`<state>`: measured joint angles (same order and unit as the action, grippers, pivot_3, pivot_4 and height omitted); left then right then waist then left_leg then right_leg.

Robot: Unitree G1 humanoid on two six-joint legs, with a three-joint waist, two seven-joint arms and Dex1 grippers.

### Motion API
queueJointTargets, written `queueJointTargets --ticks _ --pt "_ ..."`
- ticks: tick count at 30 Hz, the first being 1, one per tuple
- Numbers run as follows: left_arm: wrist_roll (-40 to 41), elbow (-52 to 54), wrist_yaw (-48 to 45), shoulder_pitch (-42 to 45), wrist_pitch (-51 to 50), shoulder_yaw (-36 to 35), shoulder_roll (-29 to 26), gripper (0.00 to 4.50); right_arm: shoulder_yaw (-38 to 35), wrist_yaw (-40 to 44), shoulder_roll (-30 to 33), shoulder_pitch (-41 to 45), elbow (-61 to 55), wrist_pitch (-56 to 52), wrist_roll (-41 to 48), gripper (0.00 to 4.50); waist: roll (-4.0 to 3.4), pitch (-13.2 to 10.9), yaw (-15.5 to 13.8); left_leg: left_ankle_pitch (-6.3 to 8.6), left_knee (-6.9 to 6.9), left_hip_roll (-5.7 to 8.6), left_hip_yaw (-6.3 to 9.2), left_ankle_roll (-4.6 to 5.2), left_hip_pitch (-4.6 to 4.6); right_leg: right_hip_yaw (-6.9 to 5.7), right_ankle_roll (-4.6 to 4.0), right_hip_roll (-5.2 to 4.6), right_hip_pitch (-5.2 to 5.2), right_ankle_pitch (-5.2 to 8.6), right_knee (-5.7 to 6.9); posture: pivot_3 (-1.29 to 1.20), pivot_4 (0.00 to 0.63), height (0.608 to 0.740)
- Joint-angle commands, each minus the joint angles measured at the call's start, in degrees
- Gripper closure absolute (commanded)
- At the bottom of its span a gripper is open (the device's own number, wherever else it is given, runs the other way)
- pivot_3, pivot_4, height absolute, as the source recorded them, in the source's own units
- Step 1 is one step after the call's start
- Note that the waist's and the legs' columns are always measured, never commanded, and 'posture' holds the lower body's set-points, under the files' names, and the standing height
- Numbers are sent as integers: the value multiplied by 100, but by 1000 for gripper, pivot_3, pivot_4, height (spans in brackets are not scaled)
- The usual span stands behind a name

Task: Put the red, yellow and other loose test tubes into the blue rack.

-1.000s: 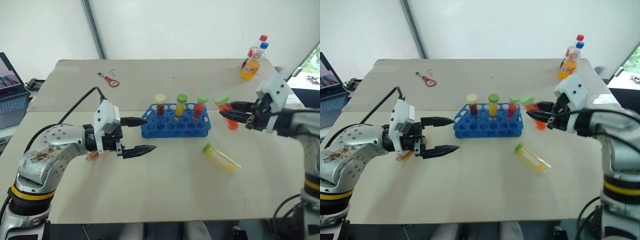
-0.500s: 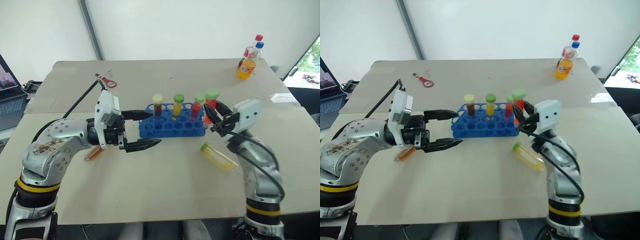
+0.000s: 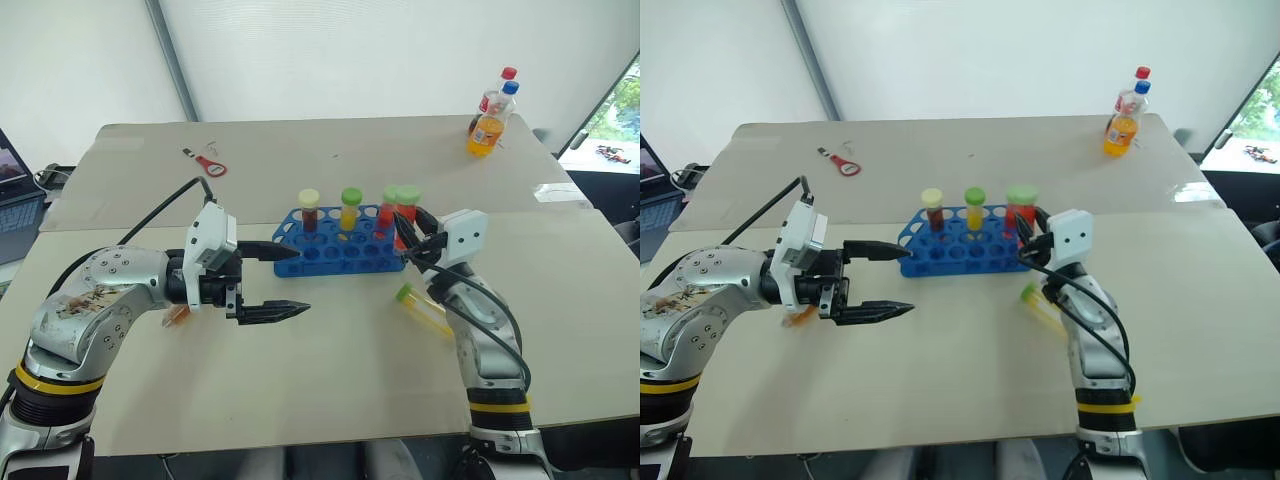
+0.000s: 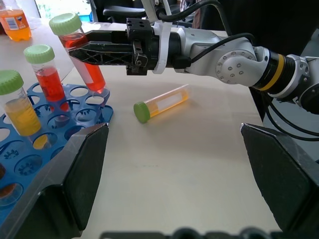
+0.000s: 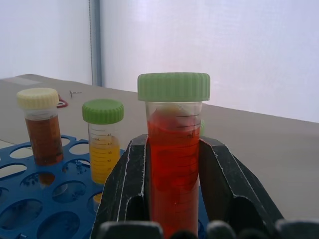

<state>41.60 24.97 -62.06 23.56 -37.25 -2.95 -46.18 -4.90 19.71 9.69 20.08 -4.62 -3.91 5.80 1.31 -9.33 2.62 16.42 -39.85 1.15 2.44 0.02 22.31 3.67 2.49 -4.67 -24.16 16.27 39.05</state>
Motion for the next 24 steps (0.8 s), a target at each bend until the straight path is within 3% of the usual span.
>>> queueJointTargets --ticks 1,24 --pt "-1 154 -48 -10 120 -83 -71 0 94 -28 12 123 -44 293 1 3548 0 0 0 0 0 0 0 0 0 0 0 0 0 0 0 0 150 740" --pt "92 159 83 85 8 -129 -57 0 315 -322 -167 125 511 807 -41 3548 0 0 1 0 0 -3 1 0 -3 1 -2 3 2 -1 1 0 150 740"
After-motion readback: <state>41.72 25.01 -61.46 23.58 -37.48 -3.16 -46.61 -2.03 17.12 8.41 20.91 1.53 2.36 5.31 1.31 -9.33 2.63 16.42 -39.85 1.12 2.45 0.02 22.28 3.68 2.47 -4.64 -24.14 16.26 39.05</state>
